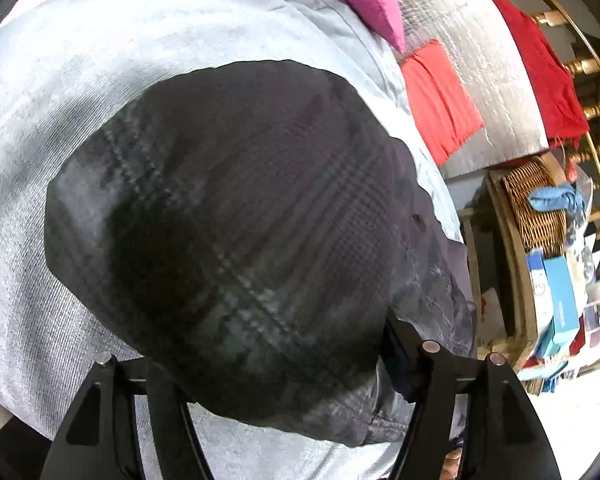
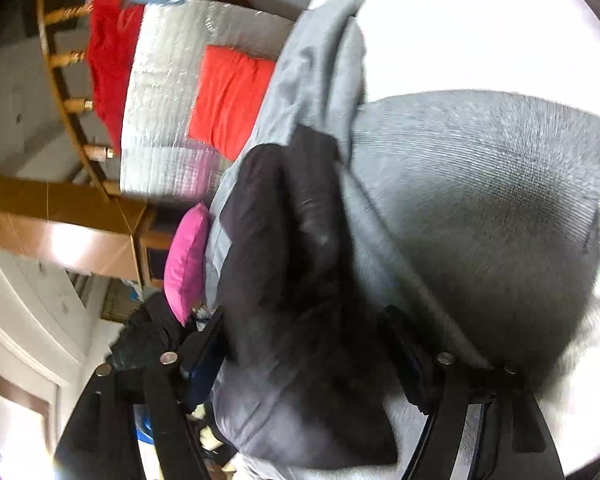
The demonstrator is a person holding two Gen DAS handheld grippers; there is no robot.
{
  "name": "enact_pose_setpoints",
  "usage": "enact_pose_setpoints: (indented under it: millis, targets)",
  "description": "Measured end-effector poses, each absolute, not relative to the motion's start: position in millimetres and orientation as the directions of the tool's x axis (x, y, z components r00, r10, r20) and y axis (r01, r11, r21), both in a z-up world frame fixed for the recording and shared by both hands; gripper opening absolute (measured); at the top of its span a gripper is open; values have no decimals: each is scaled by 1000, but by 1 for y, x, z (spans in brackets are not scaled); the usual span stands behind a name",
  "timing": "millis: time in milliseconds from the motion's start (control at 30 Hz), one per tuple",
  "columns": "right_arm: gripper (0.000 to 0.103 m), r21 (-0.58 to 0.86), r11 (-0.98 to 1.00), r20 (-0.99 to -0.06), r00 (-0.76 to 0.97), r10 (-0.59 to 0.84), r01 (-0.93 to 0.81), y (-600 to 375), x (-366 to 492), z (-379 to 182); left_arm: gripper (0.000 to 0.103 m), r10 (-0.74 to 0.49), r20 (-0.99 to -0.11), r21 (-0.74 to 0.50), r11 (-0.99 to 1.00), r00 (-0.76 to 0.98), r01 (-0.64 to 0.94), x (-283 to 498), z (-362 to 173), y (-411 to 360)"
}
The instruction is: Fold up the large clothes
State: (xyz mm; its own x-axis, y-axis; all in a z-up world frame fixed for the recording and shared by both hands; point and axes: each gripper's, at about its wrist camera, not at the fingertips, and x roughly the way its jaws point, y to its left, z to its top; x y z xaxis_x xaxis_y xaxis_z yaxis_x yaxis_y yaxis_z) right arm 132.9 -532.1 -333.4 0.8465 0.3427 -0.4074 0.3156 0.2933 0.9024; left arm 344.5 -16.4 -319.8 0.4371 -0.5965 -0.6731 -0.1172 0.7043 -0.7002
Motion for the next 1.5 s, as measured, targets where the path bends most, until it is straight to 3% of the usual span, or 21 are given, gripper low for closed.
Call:
enact_pose_setpoints:
  millis: [100,133,167,300,400,500,567,667,733,900,1000,1133,1200,1333,1500]
  targets:
    - [77,897,343,-400,843,360,279,-528,144,-328,70,-577,-672,-689,717,464,-105,337,-320,-7]
    - [65,875,400,-422,834,355,273,-522,150,-323,70,-566,-672,-681,726,477,-97,338,-319,-13]
    - [41,857,441,-437,829,350,266,-517,155,-319,66,-553,-672,-668,739,493,-82,336,-315,-14]
    - [37,810,529,-467,824,323,252,-509,159,-299,53,-537,-652,-644,765,535,-16,333,-299,-24]
    - [36,767,601,-467,838,283,225,-498,163,-277,55,-532,-663,-633,774,527,-15,334,-302,-22]
    - [36,743,603,-531,805,266,291,-500,169,-290,69,-535,-705,-631,773,466,-65,340,-318,-20]
    - [50,748,565,-571,772,279,349,-509,173,-306,69,-557,-698,-651,755,451,-75,340,-318,-15]
    - [61,796,477,-551,771,318,372,-523,166,-311,72,-563,-709,-655,749,426,-100,338,-312,-5]
    - [67,785,491,-551,789,273,378,-530,158,-300,72,-583,-695,-681,722,421,-125,335,-309,9]
    - [70,756,495,-548,827,122,428,-558,136,-277,72,-597,-681,-702,697,424,-145,321,-297,36]
    - [70,718,553,-548,833,73,424,-564,138,-257,72,-532,-723,-641,755,441,-140,313,-286,37]
    - [70,649,670,-542,837,76,360,-548,159,-232,72,-273,-807,-405,901,524,-155,304,-252,37]
    - [70,628,715,-533,840,107,307,-541,167,-227,77,-244,-780,-391,909,576,-145,306,-237,40]
    - [69,564,801,-554,812,185,202,-504,193,-224,78,-168,-773,-320,936,612,-146,324,-226,28]
    - [64,529,839,-566,789,238,126,-472,211,-228,78,-78,-788,-170,981,611,-95,346,-247,-10]
